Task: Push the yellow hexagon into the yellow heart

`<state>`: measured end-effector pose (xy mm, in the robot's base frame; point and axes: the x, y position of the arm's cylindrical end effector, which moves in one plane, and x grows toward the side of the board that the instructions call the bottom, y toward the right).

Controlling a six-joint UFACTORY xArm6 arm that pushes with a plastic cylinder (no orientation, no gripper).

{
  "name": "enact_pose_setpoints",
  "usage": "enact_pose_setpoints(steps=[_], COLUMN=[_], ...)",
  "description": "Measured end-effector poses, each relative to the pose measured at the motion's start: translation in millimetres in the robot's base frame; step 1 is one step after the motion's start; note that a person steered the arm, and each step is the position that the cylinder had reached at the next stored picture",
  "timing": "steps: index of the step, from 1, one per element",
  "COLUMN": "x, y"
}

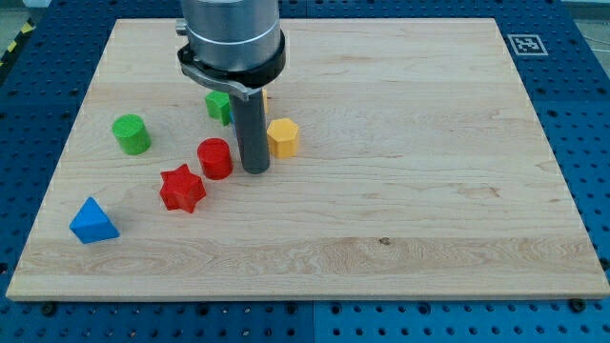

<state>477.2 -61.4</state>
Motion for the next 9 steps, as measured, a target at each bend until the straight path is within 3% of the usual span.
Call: enact_pose_setpoints(steps=[3, 9], x=[-7, -61], y=[40, 40])
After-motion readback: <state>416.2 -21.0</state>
